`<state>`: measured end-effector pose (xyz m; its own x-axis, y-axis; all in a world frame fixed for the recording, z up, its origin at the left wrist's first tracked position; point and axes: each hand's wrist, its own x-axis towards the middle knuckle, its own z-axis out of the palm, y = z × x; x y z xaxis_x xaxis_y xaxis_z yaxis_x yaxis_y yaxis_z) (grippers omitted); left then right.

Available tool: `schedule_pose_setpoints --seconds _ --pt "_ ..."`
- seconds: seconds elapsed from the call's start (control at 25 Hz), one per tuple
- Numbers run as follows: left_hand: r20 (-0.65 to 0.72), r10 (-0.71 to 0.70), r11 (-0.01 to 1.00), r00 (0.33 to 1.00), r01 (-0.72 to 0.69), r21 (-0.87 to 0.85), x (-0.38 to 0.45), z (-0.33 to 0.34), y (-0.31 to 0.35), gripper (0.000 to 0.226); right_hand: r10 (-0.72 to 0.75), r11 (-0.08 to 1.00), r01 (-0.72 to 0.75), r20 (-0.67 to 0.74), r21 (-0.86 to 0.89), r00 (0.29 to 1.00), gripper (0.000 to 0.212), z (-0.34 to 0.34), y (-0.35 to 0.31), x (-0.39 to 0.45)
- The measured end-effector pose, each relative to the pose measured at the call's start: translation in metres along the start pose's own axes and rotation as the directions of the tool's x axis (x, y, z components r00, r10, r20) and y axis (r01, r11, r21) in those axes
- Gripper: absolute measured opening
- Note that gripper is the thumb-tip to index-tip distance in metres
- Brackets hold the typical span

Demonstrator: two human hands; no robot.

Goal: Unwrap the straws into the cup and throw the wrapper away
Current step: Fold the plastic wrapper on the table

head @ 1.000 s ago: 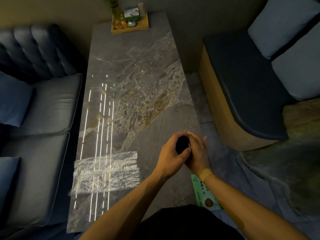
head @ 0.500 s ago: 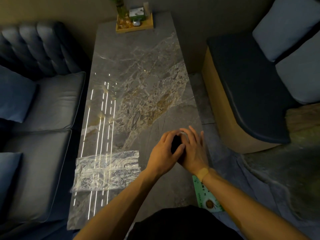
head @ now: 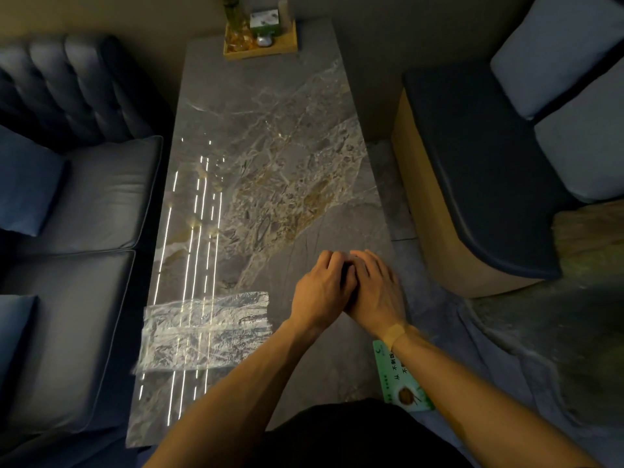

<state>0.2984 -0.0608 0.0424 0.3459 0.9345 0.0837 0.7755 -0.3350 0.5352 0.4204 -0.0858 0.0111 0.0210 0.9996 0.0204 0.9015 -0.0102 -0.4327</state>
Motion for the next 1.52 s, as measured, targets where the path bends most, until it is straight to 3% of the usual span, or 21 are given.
schedule_pose_setpoints --seconds 0.24,0.44,0.68,1.04,1.28,1.52 --pt "-0.029 -0.075 0.986 0.997 0.070 -0.150 0.004 -0.001 -0.001 0.018 0.000 1.000 0.000 -0.020 -0.002 1.000 0.068 -0.001 -0.001 0.001" --pt "-0.014 -0.033 0.999 0.999 0.033 0.002 -0.004 0.004 0.000 0.031 -0.014 1.000 0.014 -0.014 0.000 1.000 0.059 0.000 0.000 0.001" --pt "0.047 0.004 0.991 0.999 -0.010 0.137 -0.001 0.001 -0.007 0.050 0.014 1.000 -0.011 0.098 -0.029 0.995 0.078 0.002 0.002 0.001" --pt "0.127 -0.044 0.996 0.991 0.053 -0.067 -0.008 -0.005 -0.021 0.077 0.031 0.991 -0.004 0.195 -0.135 0.980 0.094 -0.004 -0.002 0.001" --pt "0.126 -0.142 0.962 0.982 0.167 -0.215 -0.038 -0.008 -0.034 0.084 -0.010 0.995 0.026 0.169 -0.094 0.986 0.105 -0.011 0.006 -0.009" --pt "0.154 -0.188 0.954 0.970 0.218 -0.207 -0.071 -0.004 -0.046 0.082 -0.060 0.998 0.060 0.143 0.002 0.988 0.107 -0.024 0.028 -0.038"
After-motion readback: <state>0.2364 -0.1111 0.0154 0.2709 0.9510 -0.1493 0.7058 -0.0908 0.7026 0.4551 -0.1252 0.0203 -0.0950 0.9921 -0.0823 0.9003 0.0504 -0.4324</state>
